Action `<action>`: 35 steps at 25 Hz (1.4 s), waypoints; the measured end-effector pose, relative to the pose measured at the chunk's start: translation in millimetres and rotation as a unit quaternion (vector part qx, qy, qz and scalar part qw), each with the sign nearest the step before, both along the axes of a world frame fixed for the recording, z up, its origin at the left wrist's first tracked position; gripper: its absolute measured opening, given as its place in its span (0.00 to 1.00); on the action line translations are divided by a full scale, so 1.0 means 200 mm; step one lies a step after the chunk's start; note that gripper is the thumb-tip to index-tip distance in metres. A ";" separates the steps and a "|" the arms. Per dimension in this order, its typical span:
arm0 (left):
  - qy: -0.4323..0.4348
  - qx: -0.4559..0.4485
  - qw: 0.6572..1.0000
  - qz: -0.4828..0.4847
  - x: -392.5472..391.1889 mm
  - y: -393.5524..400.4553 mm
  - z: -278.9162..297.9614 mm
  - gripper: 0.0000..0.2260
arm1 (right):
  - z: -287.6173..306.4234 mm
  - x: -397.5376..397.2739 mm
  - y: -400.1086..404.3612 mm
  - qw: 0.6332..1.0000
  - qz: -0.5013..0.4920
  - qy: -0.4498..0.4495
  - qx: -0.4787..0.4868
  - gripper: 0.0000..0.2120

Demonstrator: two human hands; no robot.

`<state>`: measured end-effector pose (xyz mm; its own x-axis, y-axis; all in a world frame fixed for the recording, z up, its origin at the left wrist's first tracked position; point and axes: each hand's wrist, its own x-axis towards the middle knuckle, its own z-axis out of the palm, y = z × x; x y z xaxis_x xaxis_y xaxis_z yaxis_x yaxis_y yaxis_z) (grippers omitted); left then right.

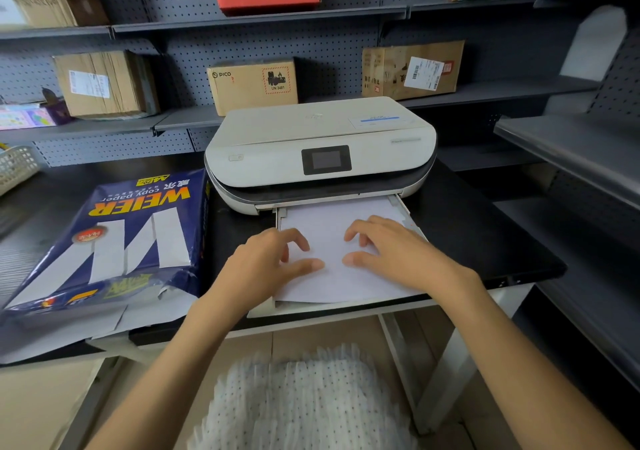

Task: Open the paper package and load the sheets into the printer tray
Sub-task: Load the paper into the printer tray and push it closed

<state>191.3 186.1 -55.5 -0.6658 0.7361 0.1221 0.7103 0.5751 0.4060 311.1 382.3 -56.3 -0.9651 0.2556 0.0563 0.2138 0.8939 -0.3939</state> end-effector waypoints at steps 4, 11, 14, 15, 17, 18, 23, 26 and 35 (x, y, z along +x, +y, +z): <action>0.010 -0.009 1.000 -0.014 0.10 -0.04 -0.01 0.20 | -0.03 0.07 -0.06 0.997 0.063 0.019 -0.035 0.16; -0.024 0.059 0.997 -0.044 0.17 -0.08 -0.03 0.20 | -0.04 0.17 -0.08 0.995 0.082 0.041 -0.044 0.15; -0.030 0.048 0.997 -0.056 0.17 -0.08 -0.03 0.21 | -0.04 0.18 -0.07 0.995 0.087 0.045 -0.035 0.16; -0.028 0.047 0.997 -0.055 0.17 -0.08 -0.03 0.20 | -0.04 0.18 -0.06 0.995 0.087 0.048 -0.032 0.16; -0.010 0.036 0.998 -0.048 0.17 -0.09 -0.04 0.19 | -0.04 0.19 -0.05 0.994 0.088 0.053 -0.031 0.16; 0.005 0.025 0.999 -0.044 0.17 -0.09 -0.04 0.19 | -0.04 0.19 -0.05 0.994 0.089 0.055 -0.031 0.16; 0.083 -0.026 0.996 -0.037 0.19 -0.09 -0.03 0.18 | -0.05 0.18 -0.04 0.993 0.092 0.062 -0.028 0.15; 0.093 -0.031 0.995 -0.036 0.19 -0.08 -0.02 0.18 | -0.06 0.16 -0.03 0.993 0.092 0.064 -0.032 0.13; 0.128 -0.023 0.989 -0.065 0.15 -0.07 -0.05 0.16 | -0.07 0.13 -0.01 0.993 0.098 0.064 -0.014 0.13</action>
